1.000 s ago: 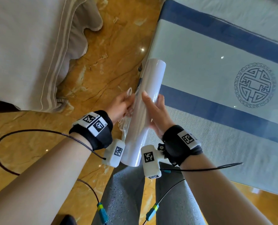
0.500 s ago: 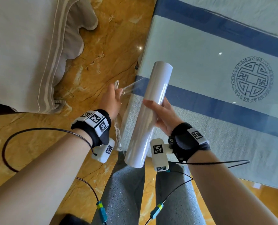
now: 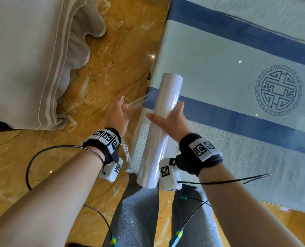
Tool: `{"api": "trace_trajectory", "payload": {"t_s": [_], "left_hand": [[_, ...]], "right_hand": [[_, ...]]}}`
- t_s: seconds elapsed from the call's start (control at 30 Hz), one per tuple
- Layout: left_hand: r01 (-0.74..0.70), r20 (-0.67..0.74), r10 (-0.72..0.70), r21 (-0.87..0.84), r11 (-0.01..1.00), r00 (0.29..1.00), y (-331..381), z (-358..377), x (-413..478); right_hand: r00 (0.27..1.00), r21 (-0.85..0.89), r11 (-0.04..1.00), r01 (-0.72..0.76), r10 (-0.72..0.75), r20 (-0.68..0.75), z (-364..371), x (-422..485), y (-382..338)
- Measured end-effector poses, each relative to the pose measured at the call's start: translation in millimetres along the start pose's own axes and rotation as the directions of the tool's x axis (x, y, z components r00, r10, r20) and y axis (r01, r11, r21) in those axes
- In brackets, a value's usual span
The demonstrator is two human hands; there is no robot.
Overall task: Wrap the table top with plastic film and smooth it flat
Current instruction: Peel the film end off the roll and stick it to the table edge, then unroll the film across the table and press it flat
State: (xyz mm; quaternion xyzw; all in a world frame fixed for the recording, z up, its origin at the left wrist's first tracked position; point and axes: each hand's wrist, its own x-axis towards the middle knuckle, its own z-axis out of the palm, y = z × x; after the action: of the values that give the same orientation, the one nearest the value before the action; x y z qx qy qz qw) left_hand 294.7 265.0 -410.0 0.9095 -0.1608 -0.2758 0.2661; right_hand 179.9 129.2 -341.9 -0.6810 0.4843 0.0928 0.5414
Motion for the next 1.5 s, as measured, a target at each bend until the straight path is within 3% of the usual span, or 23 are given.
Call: {"api": "trace_trajectory", "payload": {"t_s": [0.13,0.3,0.5,0.87,1.0,1.17,1.27,1.37,1.5], "left_hand": [[0.025,0.019,-0.026,0.004,1.000,0.999,9.6,-19.9,0.9],[-0.008,0.027,0.008,0.031,0.999,1.000,7.6,-41.2,7.6],[0.014,0.066,-0.014,0.004,1.000,0.998,15.9,-25.7,-6.3],[-0.046,0.292,0.028,0.052,0.998,0.956,47.3,12.3,-40.4],[0.000,0.343,-0.011,0.032,0.999,0.939,67.0,22.4,-53.0],[0.110,0.314,-0.098,-0.022,0.994,0.944,71.6,32.2,-55.2],[0.154,0.311,-0.132,-0.047,0.987,0.941,73.6,34.2,-60.4],[0.153,0.368,-0.162,0.053,0.987,0.916,68.1,32.7,-60.3],[0.232,0.413,-0.211,0.000,0.973,0.886,73.2,32.4,-54.0]], "right_hand": [[1.000,-0.076,0.997,0.010,-0.011,-0.010,-2.7,-1.7,-14.7],[0.999,-0.031,0.999,0.020,-0.021,-0.031,6.9,-12.9,-27.9],[0.991,-0.086,0.993,0.081,-0.089,-0.097,-8.1,-35.7,-19.2],[0.972,-0.029,0.998,0.051,-0.056,-0.228,-42.4,-91.2,3.5],[0.947,-0.080,0.987,0.136,-0.154,-0.281,-52.6,-107.4,4.2],[0.893,-0.401,0.883,0.245,-0.366,-0.260,-54.9,-123.8,3.2],[0.903,-0.424,0.879,0.216,-0.345,-0.255,-55.6,-130.2,12.3],[0.909,-0.400,0.892,0.211,-0.329,-0.254,-57.7,-131.4,17.6],[0.908,-0.400,0.896,0.196,-0.319,-0.270,-64.9,-129.8,17.6]]}}
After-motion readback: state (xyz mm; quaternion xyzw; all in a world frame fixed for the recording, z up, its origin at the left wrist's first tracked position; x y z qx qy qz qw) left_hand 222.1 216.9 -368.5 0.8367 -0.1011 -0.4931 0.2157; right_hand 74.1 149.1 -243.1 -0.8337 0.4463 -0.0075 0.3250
